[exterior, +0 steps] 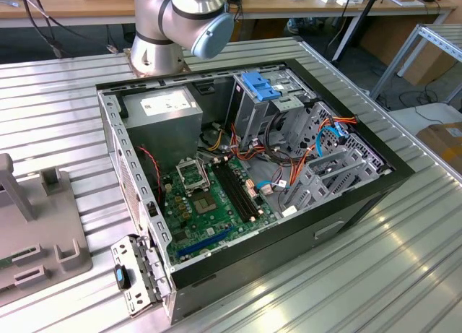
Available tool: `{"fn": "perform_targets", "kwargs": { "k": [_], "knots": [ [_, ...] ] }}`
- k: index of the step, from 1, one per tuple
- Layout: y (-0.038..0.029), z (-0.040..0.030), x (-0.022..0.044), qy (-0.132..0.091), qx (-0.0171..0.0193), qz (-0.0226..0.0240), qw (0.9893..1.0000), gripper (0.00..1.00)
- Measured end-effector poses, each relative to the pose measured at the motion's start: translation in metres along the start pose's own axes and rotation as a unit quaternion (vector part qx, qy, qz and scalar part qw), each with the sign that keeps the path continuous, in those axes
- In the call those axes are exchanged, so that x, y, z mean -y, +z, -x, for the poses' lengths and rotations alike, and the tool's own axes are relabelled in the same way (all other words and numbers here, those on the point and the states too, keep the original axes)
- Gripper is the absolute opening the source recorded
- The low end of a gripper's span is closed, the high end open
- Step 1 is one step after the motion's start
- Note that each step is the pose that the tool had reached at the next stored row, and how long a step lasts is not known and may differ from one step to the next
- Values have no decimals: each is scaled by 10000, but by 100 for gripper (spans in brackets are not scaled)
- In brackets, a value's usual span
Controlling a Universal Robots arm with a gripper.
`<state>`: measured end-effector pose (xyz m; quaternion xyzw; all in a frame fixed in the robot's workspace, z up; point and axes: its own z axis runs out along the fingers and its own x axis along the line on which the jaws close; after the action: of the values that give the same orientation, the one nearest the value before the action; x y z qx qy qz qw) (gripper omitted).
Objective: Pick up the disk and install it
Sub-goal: 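Pick up the disk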
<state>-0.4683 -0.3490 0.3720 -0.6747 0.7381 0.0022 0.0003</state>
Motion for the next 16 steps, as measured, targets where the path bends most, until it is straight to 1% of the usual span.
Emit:
{"fn": "perform_targets", "kwargs": {
  "k": [5, 16],
  "knots": [
    [28, 0, 0, 0, 0, 0, 10000, 66],
    [29, -13, 1, 0, 0, 0, 10000, 66]
  ]
}}
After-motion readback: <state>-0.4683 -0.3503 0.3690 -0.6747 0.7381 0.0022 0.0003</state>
